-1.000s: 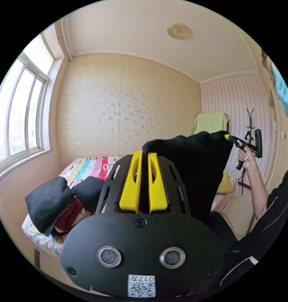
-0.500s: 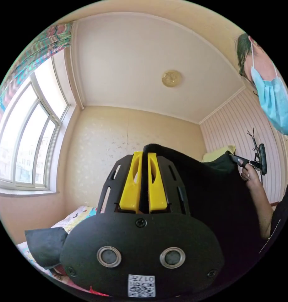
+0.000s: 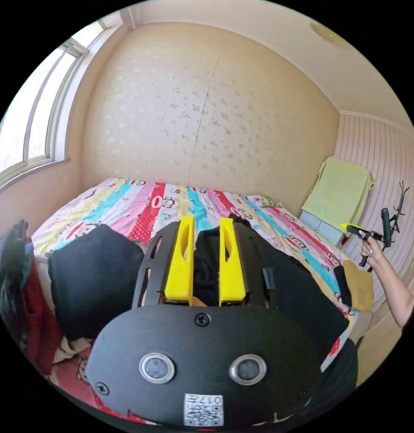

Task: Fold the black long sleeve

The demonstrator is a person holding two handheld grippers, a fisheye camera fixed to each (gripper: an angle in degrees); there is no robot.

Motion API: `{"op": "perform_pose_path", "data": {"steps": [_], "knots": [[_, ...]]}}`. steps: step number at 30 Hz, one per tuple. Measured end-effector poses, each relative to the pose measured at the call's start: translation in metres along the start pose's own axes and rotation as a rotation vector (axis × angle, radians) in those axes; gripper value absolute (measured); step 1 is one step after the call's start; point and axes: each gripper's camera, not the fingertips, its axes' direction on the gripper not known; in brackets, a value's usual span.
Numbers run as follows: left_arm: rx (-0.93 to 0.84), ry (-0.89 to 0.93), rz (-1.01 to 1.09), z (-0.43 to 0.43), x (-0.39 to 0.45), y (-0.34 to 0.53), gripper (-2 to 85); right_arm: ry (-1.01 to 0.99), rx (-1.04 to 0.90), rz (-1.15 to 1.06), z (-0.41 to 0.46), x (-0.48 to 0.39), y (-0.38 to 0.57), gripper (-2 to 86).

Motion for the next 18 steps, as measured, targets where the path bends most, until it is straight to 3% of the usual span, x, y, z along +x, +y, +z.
{"op": "perform_pose_path", "data": {"steps": [3, 6, 10, 12, 14, 18], "knots": [[-0.205, 0.193, -0.032, -0.003, 0.0, 0.071, 11.2, -0.089, -0.157, 0.099, 0.025, 0.016, 0.091, 12.1], [-0.328, 0.261, -0.097, -0.02, 0.015, 0.125, 11.7, -0.001, -0.213, 0.242, 0.027, 0.035, 0.17, 11.9], [-0.402, 0.361, -0.237, -0.027, 0.033, 0.154, 12.7, -0.018, -0.079, 0.543, 0.006, 0.077, 0.235, 11.5], [-0.42, 0.35, -0.283, -0.019, 0.037, 0.153, 13.3, -0.151, 0.024, 0.692, 0.008, 0.103, 0.259, 12.1], [-0.494, 0.274, -0.32, 0.003, 0.041, 0.145, 13.4, -0.191, -0.054, 0.716, 0.031, 0.113, 0.261, 12.5], [-0.571, 0.235, -0.293, 0.021, 0.041, 0.107, 7.6, -0.045, -0.195, 0.622, 0.051, 0.113, 0.235, 6.3]]}}
